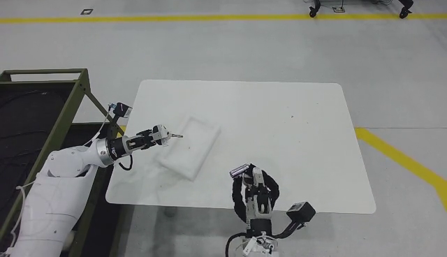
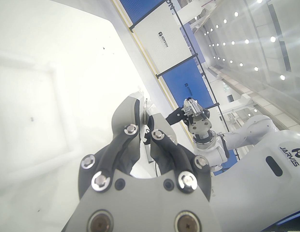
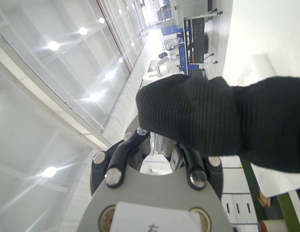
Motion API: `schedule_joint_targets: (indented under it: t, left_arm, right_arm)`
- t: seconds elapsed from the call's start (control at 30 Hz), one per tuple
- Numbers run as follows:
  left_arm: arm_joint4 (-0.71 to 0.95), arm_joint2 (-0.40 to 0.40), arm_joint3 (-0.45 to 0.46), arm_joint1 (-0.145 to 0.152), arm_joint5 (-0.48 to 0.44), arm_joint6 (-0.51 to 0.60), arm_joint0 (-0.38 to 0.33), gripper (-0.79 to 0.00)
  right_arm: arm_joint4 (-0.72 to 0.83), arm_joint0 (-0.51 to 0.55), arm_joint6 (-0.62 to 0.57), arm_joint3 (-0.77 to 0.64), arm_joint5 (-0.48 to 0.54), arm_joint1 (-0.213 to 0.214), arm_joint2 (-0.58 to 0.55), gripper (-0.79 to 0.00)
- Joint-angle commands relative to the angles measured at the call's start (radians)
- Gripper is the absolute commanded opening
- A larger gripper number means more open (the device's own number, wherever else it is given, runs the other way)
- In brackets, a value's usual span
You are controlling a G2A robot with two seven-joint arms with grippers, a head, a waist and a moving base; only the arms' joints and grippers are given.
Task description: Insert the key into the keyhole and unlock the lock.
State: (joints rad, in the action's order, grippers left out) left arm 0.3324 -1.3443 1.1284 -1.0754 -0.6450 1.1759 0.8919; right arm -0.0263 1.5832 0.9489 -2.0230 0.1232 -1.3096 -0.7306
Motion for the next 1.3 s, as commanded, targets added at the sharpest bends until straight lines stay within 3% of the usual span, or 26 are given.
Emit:
schedule_joint_targets:
  t: [0.0,0.23,0.67,0.8,0.97,1.03,1.27]
  left_arm:
    - [0.000,0.000,0.000,0.000,0.000,0.000,0.000,-0.785]
    - [0.000,0.000,0.000,0.000,0.000,0.000,0.000,-0.785]
    - [-0.002,0.001,0.003,0.000,0.002,-0.007,0.003,-0.785]
    - [0.049,0.048,0.069,-0.016,0.027,-0.111,0.046,-0.785]
    - [0.130,0.128,0.144,-0.039,0.021,-0.201,0.102,-0.785]
    - [0.191,0.160,0.161,-0.049,0.041,-0.214,0.119,-0.785]
    - [0.332,0.263,0.129,-0.080,0.107,-0.181,0.116,-0.785]
  right_arm:
    - [0.002,-0.047,0.092,0.042,-0.010,-0.019,0.033,-0.785]
    - [0.004,-0.173,0.376,0.150,0.041,-0.101,0.103,-0.785]
    - [-0.014,-0.178,0.367,0.159,0.042,-0.104,0.095,-0.785]
    - [-0.085,-0.157,0.398,0.179,0.066,-0.116,0.074,-0.785]
    - [-0.248,-0.175,0.529,0.279,0.087,-0.151,0.091,-0.785]
    - [-0.294,-0.189,0.587,0.321,0.090,-0.167,0.090,-0.785]
    - [-0.438,-0.173,0.587,0.414,0.094,-0.234,0.000,-0.785]
